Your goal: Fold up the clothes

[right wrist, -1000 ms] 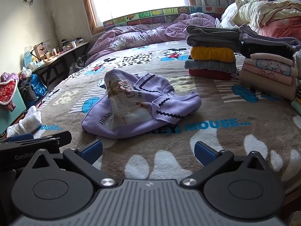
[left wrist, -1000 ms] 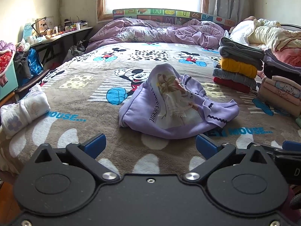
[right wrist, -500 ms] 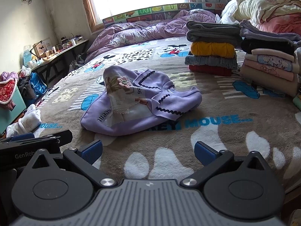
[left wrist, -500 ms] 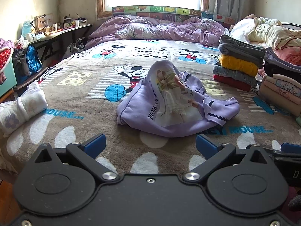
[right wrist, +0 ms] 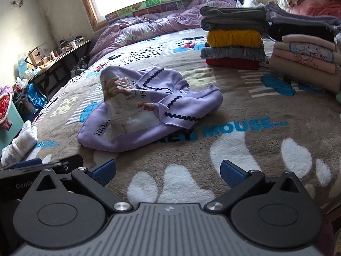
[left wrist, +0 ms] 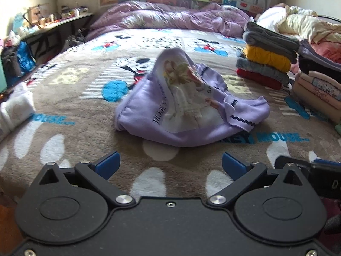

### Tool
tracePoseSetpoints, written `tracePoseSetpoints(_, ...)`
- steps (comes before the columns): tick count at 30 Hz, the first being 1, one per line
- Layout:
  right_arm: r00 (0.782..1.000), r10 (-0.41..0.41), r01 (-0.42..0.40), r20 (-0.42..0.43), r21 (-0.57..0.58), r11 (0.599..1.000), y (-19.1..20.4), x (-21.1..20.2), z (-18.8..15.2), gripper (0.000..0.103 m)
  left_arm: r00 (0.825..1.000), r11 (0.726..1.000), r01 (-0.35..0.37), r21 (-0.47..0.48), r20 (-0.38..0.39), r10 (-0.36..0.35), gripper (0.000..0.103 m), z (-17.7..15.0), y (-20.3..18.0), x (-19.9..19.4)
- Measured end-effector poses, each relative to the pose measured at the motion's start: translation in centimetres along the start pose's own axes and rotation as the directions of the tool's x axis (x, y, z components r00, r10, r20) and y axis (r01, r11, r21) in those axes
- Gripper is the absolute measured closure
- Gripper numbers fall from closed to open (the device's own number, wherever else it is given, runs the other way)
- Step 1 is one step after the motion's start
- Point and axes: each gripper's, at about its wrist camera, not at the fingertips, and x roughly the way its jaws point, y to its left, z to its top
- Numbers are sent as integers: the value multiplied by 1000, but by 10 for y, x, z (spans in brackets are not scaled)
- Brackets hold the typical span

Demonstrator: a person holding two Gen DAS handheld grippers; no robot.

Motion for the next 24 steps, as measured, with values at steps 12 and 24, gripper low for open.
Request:
tracePoseSetpoints(12, 986, 165, -159, -20, 177, 971, -41, 42, 32, 0, 999, 991, 38, 131, -4, -38, 0, 28, -14, 38)
tracePoseSetpoints(24, 962, 268, -271, 60, 364, 891, -94, 106, 67, 0, 992, 969, 124, 212, 9, -128, 1, 85, -19, 76)
